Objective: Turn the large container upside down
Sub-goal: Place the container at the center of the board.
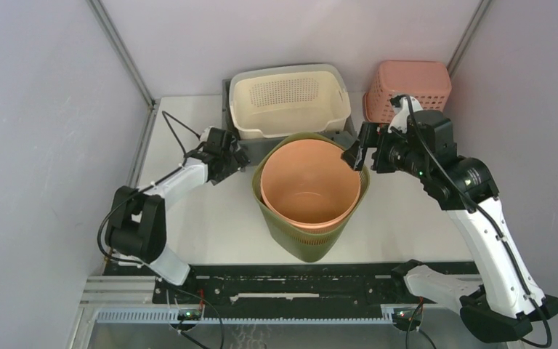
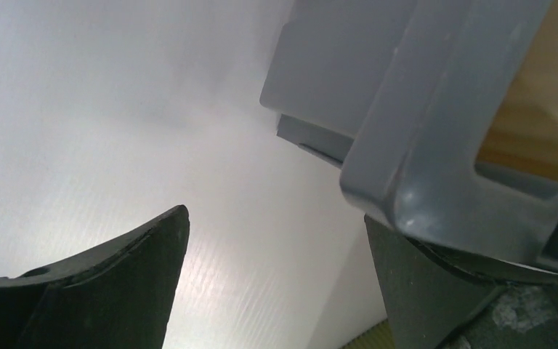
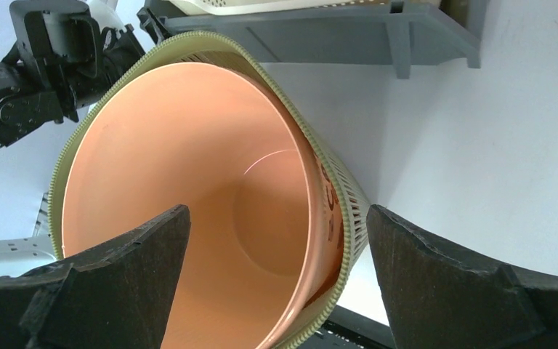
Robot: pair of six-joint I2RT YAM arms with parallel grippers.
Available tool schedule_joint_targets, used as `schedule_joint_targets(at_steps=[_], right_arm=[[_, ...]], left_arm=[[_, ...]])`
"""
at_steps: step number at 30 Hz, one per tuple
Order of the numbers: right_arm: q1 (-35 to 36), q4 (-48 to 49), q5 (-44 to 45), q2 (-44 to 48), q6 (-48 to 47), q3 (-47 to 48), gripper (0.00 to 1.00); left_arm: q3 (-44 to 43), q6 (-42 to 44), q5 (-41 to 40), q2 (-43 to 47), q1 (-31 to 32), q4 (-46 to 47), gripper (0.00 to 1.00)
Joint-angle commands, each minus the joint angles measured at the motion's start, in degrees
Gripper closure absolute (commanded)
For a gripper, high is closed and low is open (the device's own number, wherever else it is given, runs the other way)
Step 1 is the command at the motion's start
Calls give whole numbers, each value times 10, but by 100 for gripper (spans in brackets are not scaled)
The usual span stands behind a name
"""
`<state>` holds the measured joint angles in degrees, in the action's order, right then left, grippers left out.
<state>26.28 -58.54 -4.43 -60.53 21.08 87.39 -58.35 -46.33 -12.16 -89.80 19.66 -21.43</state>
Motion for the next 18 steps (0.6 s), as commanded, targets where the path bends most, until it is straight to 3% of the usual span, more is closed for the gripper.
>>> schedule_joint_targets(at_steps=[1, 11, 18], right_arm=[[-20, 12, -22, 22, -15, -15, 1], [-78, 29, -37, 42, -4, -75, 1], [-123, 33, -42, 62, 2, -56, 0]], left_arm=[[-75, -13, -30, -42, -19, 20, 5], [-142, 5, 5, -95, -63, 42, 5], [-126, 40, 31, -9, -49, 28, 0]])
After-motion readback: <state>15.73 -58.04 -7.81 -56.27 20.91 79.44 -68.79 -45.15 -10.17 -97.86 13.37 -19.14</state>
